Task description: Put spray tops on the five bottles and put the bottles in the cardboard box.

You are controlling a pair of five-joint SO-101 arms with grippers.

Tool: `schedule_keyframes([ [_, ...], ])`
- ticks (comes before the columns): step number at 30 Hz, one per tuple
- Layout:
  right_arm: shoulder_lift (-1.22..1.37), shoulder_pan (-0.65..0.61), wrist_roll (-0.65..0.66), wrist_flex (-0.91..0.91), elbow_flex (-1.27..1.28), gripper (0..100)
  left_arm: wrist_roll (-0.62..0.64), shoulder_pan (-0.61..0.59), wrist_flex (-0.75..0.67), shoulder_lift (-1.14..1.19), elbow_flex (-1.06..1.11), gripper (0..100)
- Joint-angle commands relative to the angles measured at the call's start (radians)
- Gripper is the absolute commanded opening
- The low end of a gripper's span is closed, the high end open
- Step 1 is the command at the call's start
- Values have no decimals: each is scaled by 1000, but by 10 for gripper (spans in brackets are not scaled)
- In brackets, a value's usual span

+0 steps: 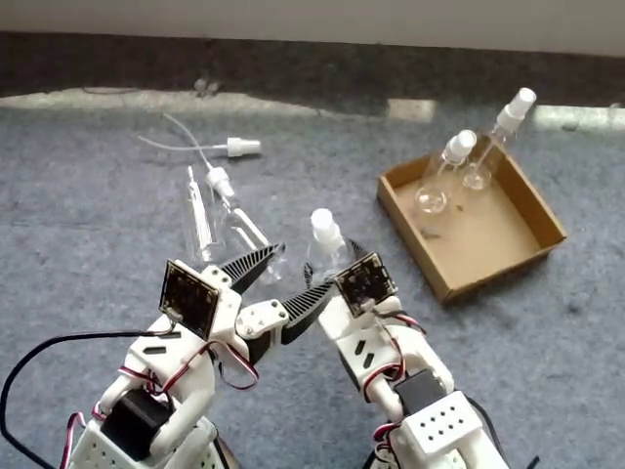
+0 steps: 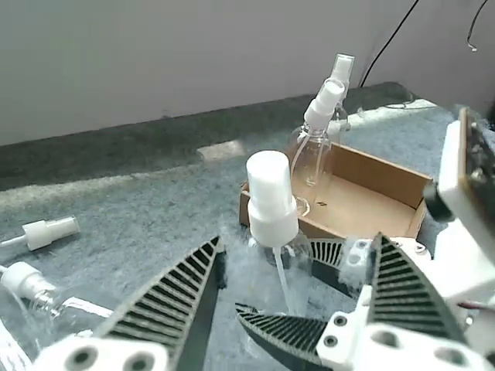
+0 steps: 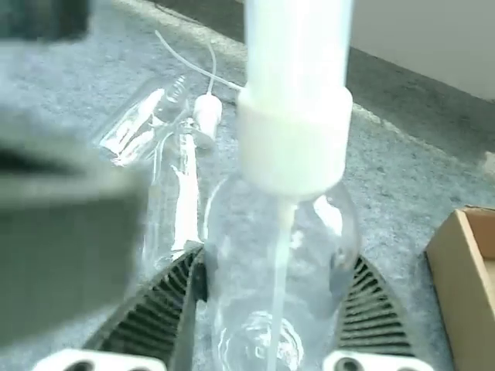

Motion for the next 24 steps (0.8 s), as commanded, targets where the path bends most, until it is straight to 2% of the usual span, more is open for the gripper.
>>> schedule_keyframes([
  [1, -19, 59, -54, -22, 65, 149, -3, 7, 72, -10, -61, 262],
  [8, -19, 156, -129, -30, 61, 149, -3, 8, 227, -10, -56, 262],
  [11, -18, 188, -129, -30, 18, 149, -2, 10, 252, -10, -53, 261],
  [14, -18, 185, -129, -22, -38, 149, -2, 16, 249, -10, -8, 209],
  [18, -15, 186, -129, -22, -111, 149, -2, 16, 166, -10, 67, 19],
  [19, -13, 185, -129, -21, -131, 149, -2, 16, 135, -10, 84, 0],
  [22, -12, 185, -129, -15, -196, 149, -2, 16, 77, -10, 133, 54],
  [24, -12, 183, -129, 38, -259, 149, -2, 18, 66, -10, 156, 56],
])
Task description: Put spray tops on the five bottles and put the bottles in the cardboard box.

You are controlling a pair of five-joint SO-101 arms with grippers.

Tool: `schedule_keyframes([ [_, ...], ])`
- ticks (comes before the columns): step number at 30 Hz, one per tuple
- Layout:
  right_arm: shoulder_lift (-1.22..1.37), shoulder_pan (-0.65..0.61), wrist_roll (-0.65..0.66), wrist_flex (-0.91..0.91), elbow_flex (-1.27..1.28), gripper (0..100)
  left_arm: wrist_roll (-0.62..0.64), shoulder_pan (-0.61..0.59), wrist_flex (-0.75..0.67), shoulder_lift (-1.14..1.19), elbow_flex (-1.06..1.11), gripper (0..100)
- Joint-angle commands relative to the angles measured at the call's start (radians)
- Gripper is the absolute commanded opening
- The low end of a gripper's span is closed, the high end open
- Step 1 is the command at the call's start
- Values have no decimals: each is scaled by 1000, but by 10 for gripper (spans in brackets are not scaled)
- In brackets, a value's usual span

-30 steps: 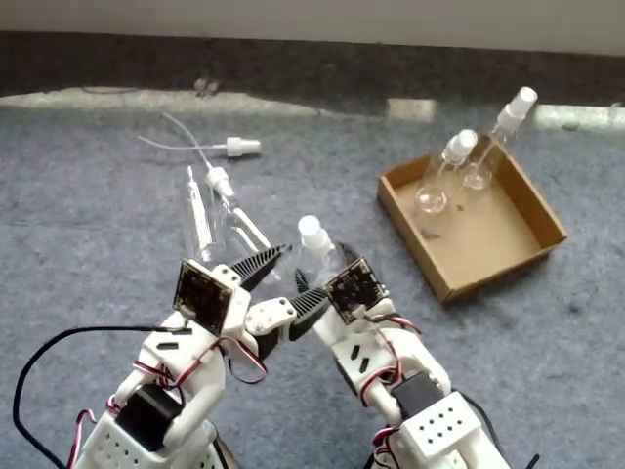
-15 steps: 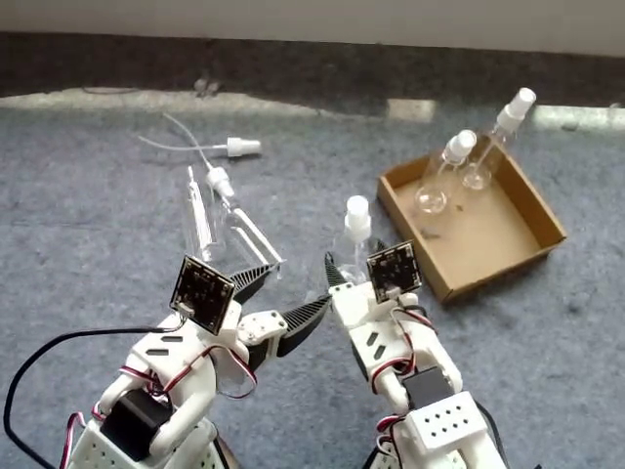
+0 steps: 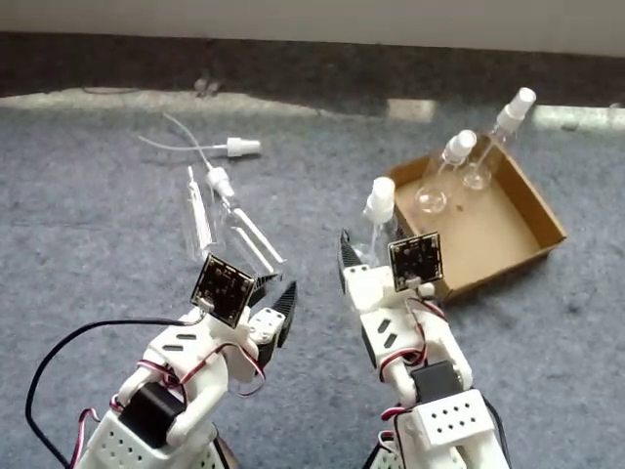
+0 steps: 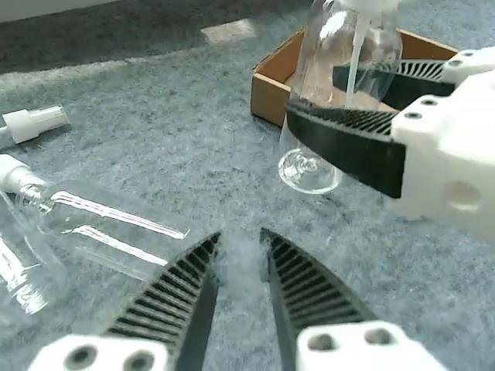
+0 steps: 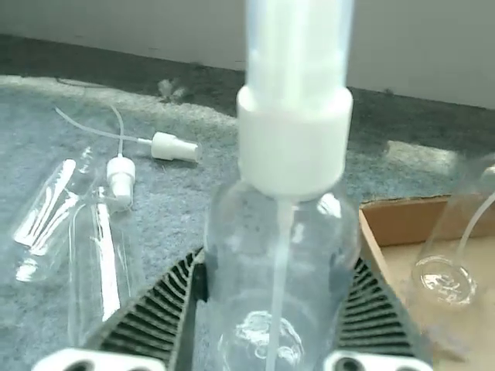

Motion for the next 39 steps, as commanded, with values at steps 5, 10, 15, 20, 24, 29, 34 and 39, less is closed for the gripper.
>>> schedule_keyframes([
  [5, -10, -44, -12, 140, -300, 149, -2, 16, -55, -12, 35, 56],
  [10, -10, -174, -12, 143, -346, 149, 0, 16, -58, -12, 35, 55],
  [15, -10, -271, -12, 140, -346, 149, 0, 16, -60, -13, 35, 10],
  [20, -8, -369, -12, 140, -343, 149, 0, 16, -60, -13, 35, 4],
  [24, -10, -426, -12, 142, -298, 149, 0, 5, -60, -13, 35, 4],
  [29, -10, -458, -12, 145, -283, 149, 0, 5, -61, -13, 35, 4],
  [34, -16, -460, -11, 203, -251, 149, 0, -70, -81, -13, 35, 4],
  [39, -18, -456, -11, 229, -240, 149, 0, -177, -187, -13, 76, 4],
])
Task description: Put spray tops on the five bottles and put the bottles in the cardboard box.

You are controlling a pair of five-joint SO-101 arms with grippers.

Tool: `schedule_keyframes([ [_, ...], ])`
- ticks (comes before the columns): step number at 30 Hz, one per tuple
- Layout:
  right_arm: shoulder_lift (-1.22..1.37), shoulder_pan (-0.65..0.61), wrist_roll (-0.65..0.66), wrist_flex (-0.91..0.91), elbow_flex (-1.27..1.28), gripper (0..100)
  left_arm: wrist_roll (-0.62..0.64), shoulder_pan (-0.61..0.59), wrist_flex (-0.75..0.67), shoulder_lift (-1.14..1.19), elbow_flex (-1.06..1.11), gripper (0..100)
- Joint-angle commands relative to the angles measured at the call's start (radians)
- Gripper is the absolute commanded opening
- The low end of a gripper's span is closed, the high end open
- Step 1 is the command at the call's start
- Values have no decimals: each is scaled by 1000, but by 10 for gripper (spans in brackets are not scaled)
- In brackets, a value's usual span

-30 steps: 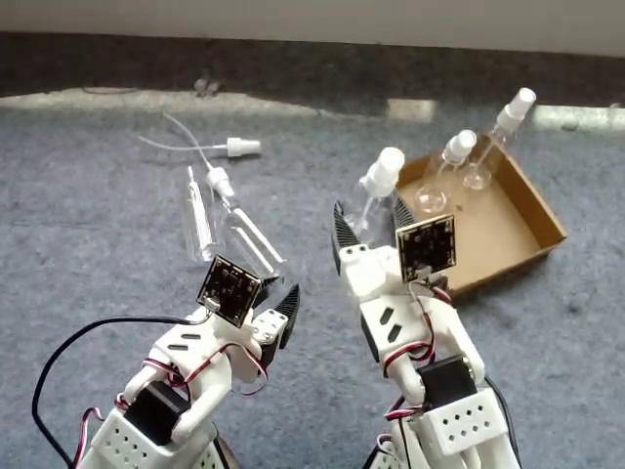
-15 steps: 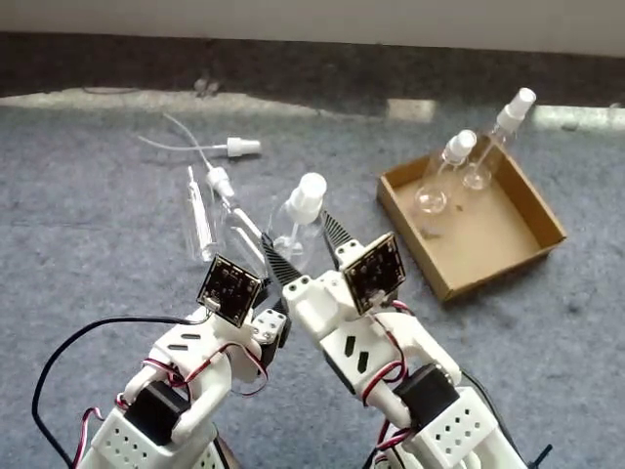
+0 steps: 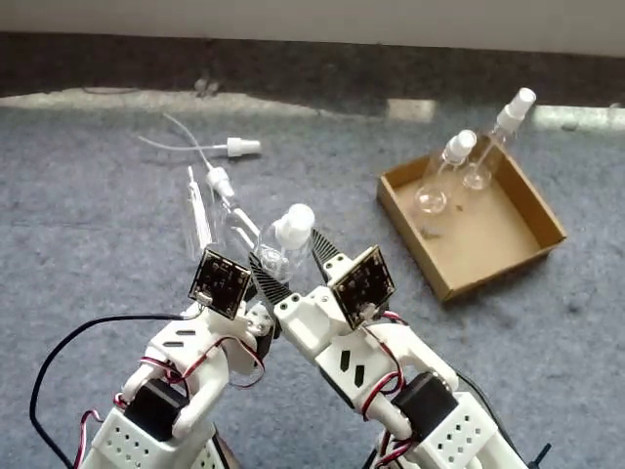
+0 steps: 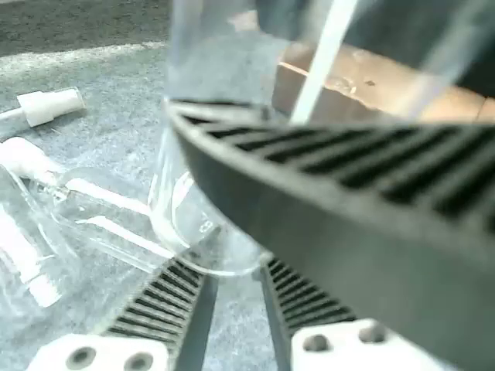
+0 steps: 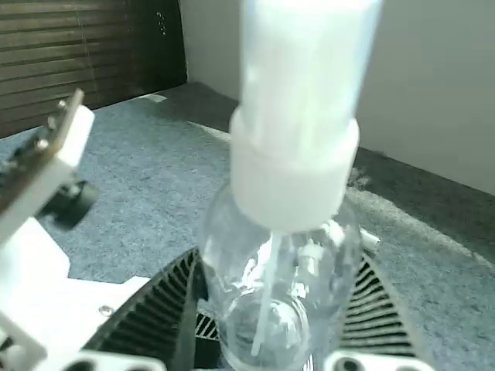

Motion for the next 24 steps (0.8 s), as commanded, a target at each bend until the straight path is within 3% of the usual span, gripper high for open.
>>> schedule_keyframes([
  [1, -5, -16, -5, 38, 12, 149, -3, -94, -118, -16, 24, 4],
  [7, -5, -10, 0, 39, 16, 149, -5, -137, -276, -16, 119, 4],
  [12, -5, 44, 3, 39, 16, 149, -9, -131, -287, -16, 122, 4],
  [19, -5, 424, 11, 39, 8, 149, -11, -136, -285, -16, 122, 4],
  [24, -4, 651, 167, 39, 7, 149, -11, -136, -285, -15, 124, 4],
])
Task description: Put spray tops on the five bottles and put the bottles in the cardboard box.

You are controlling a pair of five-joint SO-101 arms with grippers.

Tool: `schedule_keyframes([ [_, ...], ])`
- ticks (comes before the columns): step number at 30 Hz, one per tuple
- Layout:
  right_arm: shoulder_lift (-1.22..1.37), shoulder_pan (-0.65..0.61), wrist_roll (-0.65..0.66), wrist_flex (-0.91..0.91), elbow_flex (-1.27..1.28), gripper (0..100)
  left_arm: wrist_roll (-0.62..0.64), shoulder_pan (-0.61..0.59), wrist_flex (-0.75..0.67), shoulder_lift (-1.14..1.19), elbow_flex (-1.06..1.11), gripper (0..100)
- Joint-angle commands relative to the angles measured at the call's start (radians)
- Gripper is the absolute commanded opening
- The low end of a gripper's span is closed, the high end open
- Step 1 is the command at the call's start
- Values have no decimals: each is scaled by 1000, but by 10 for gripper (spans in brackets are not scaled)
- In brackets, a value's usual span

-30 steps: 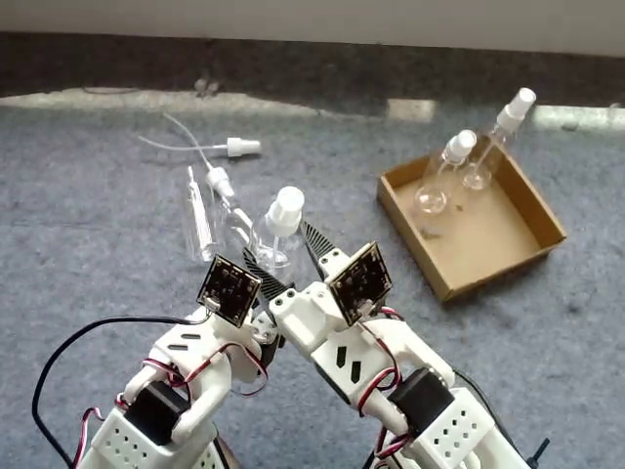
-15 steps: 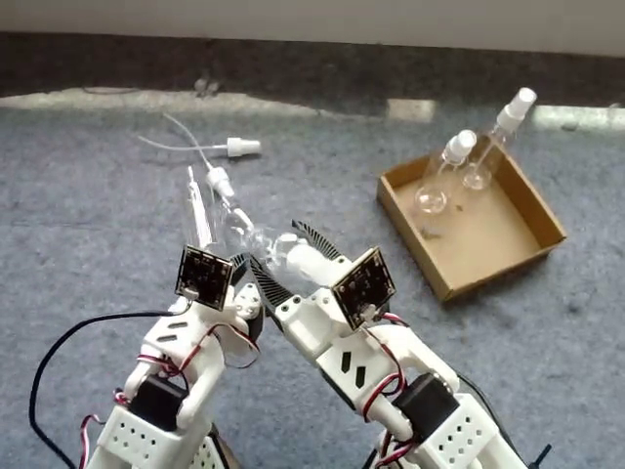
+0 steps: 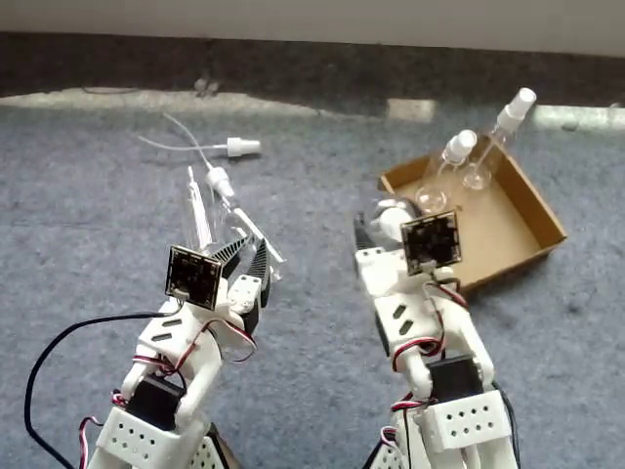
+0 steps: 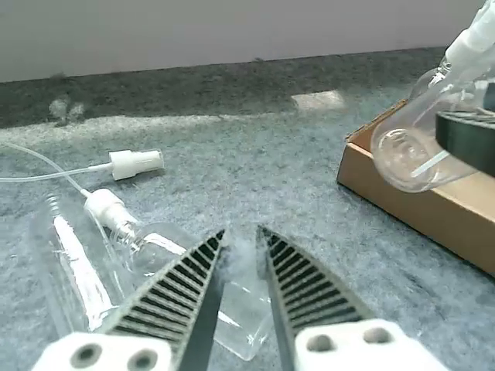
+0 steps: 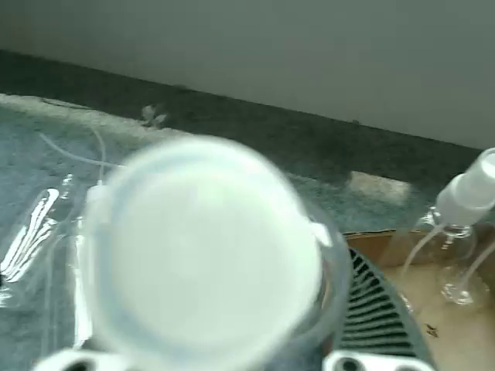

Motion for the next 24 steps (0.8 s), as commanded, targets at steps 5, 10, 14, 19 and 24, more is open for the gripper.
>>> schedule_keyframes([
  [5, -12, 291, 143, 2, -22, 149, -8, -10, -21, -13, 22, 4],
  [10, 5, 401, 144, 2, -70, 149, -8, -12, -6, -13, 22, 4],
  [14, 120, 492, 144, 2, -173, 149, -8, -12, 23, -13, 22, 4],
  [19, 361, 553, 140, -4, -289, 149, -8, -12, 23, -13, 22, 4],
  [24, 581, 561, 138, -68, -392, 149, -8, -12, 23, -13, 22, 4],
])
